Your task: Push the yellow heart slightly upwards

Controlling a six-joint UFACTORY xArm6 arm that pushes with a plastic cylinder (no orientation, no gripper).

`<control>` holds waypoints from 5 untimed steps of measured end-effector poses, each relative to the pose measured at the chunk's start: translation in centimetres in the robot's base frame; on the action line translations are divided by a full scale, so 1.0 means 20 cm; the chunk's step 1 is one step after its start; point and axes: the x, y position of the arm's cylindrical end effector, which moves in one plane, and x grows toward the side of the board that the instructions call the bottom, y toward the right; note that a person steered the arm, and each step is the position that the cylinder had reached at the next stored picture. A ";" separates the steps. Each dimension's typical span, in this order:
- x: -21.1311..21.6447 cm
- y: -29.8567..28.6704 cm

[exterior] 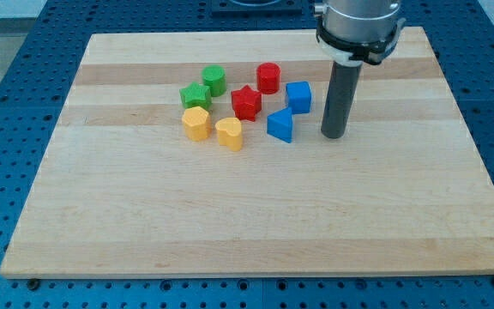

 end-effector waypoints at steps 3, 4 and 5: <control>0.30 -0.19; 0.30 -0.39; 0.30 -0.57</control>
